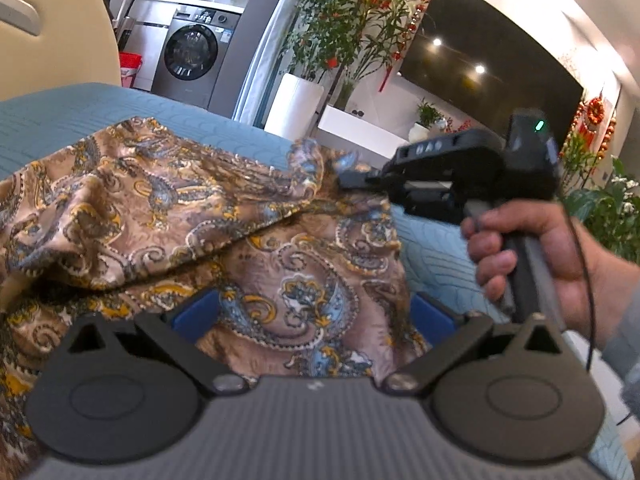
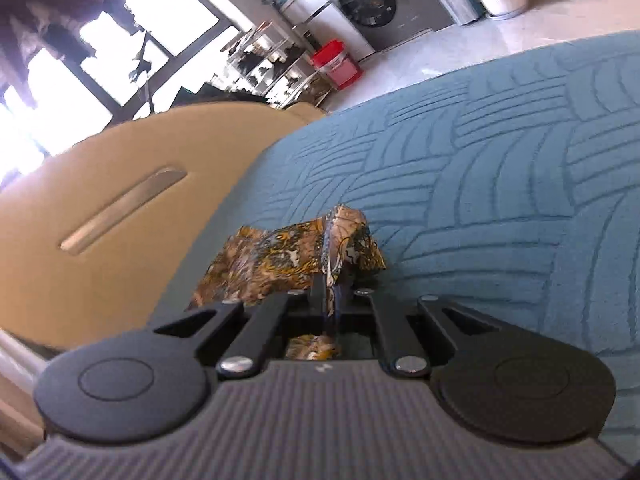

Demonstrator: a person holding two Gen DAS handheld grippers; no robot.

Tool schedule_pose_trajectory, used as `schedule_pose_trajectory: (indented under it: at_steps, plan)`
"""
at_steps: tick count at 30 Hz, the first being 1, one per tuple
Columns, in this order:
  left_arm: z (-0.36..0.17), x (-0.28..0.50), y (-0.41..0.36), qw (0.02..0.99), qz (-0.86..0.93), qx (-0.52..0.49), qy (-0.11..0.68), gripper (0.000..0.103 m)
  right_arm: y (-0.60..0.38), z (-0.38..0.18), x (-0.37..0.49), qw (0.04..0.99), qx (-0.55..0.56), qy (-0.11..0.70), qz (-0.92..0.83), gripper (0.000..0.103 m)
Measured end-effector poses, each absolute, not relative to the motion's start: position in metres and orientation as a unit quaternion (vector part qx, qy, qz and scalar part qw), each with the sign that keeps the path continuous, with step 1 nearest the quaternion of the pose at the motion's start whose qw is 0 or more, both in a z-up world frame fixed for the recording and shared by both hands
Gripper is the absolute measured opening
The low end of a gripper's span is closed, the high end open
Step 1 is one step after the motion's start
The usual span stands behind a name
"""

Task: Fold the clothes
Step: 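Grasp the shirt edge with the right gripper and lift it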

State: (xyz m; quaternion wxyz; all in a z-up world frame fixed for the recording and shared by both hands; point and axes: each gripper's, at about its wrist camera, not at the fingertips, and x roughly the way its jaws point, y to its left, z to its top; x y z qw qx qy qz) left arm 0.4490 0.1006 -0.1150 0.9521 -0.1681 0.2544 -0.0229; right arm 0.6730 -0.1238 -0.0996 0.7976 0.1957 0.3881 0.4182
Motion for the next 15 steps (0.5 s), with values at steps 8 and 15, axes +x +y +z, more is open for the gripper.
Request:
schedule_pose_trajectory:
  at_steps: [8, 15]
  plan:
    - [-0.073, 0.426, 0.102, 0.937, -0.024, -0.153, 0.313, 0.086, -0.079, -0.007, 0.604, 0.813, 0.116, 0.335, 0.461, 0.007]
    - [-0.018, 0.261, 0.160, 0.924, 0.025, -0.158, 0.348, 0.098, -0.062, 0.057, 0.487, 0.789, 0.041, 0.251, 0.560, 0.007]
